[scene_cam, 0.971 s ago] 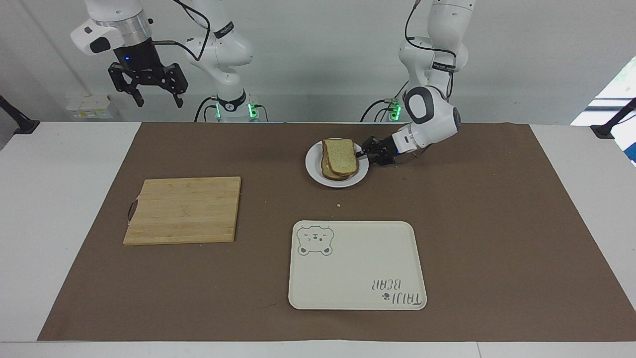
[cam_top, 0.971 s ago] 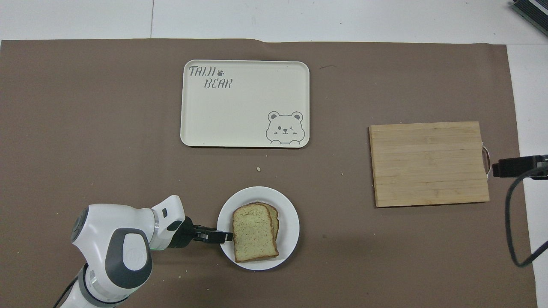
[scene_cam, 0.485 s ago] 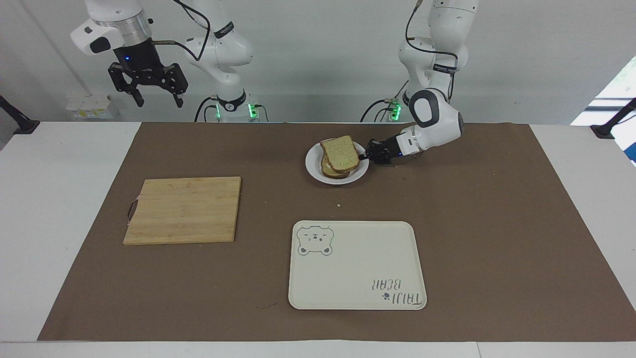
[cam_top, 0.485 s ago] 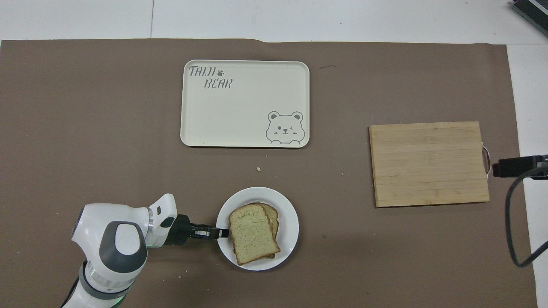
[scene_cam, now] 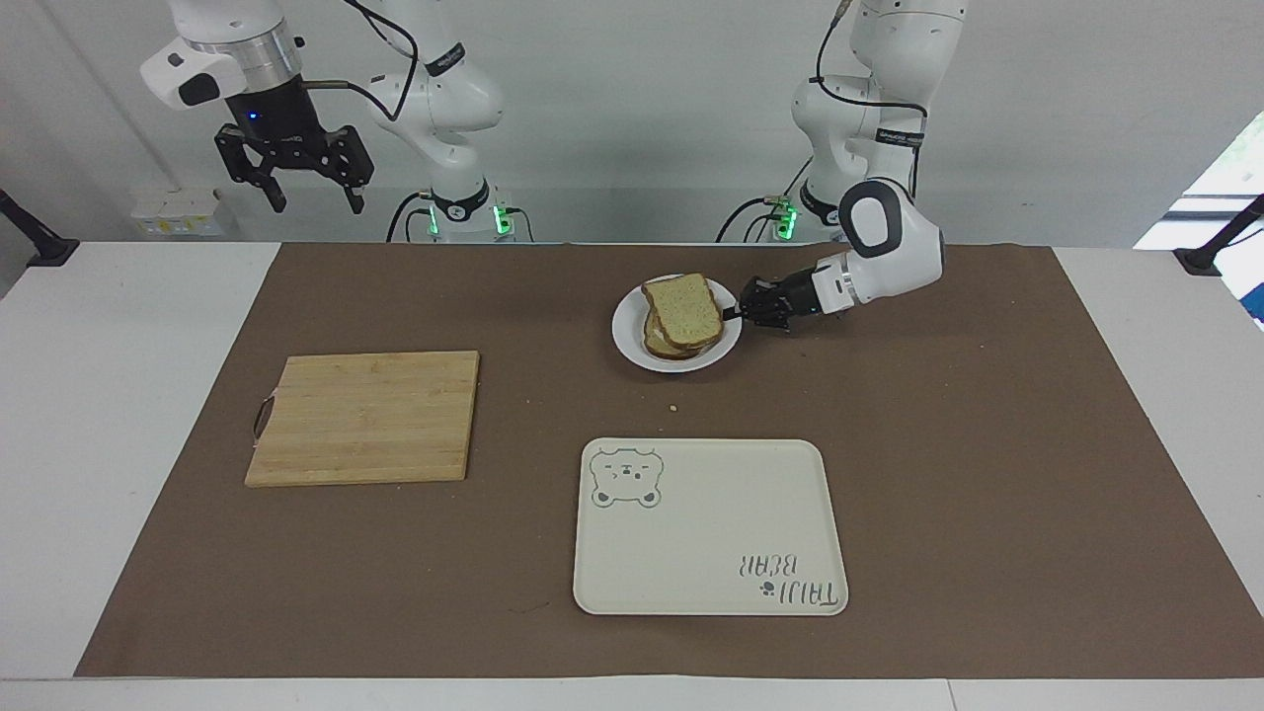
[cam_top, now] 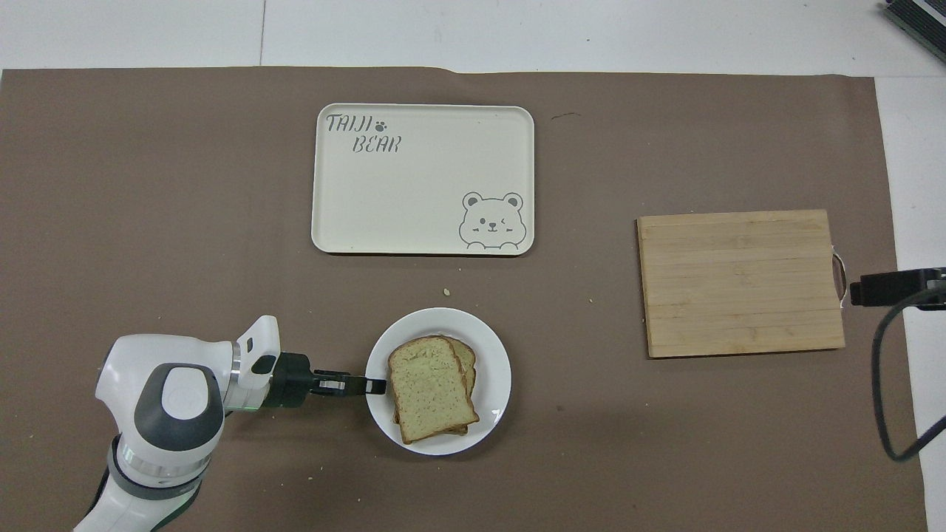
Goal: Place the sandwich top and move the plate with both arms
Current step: 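Slide the white plate with the left gripper onto the bear tray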
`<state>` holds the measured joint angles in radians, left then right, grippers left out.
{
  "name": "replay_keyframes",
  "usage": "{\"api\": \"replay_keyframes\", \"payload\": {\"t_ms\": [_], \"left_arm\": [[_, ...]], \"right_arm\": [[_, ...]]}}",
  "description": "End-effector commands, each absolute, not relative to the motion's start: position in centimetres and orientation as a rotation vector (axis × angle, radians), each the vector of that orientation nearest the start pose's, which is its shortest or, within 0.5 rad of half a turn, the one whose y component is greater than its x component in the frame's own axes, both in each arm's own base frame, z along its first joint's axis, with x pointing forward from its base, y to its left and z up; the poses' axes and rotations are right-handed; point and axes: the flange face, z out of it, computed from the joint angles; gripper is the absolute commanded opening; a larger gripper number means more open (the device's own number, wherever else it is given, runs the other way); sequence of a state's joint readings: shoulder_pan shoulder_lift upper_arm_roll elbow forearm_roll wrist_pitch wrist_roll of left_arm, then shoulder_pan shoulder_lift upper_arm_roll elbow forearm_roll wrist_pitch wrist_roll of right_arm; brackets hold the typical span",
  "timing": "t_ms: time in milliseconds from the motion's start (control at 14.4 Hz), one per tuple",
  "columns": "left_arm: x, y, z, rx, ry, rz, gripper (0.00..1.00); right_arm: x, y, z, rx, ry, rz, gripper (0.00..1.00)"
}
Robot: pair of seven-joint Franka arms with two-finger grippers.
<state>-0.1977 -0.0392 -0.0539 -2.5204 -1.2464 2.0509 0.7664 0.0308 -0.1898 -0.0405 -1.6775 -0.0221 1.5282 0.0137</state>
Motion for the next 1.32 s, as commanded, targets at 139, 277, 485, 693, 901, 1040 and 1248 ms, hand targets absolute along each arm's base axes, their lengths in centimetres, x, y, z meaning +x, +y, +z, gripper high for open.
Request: {"api": "replay_keyframes", "payload": {"t_ms": [139,277,485,693,901,1040,1248], "left_arm": [[45.7,-14.5,31.2,2.032,-0.127,-0.137,0.00],[48.0,-13.8,32.3,2.004,-0.115,-0.131,0.00],[52.6,-12.7,33.9,2.027,-0.114,-0.160,0.00],[57.1,-12.9,35.5,2.068,-0.103,-0.178,0.00],[61.1,-13.4,35.2,2.068,-0.082,-0.171,0.00],[62.9,-13.5,32.9,2.067,-0.072,-0.181,0.00],[66.4,-13.5,32.4,2.064,-0.088,-0.133,0.00]], "right_arm": [[48.4,-1.3,67.2,-3.150,0.006,-0.058,1.00],[48.4,-1.3,67.2,-3.150,0.006,-0.058,1.00],[48.4,-1.3,67.2,-3.150,0.006,-0.058,1.00],[48.4,-1.3,67.2,-3.150,0.006,-0.058,1.00],[48.4,-1.3,67.2,-3.150,0.006,-0.058,1.00],[48.4,-1.3,67.2,-3.150,0.006,-0.058,1.00],[48.4,-1.3,67.2,-3.150,0.006,-0.058,1.00]]}}
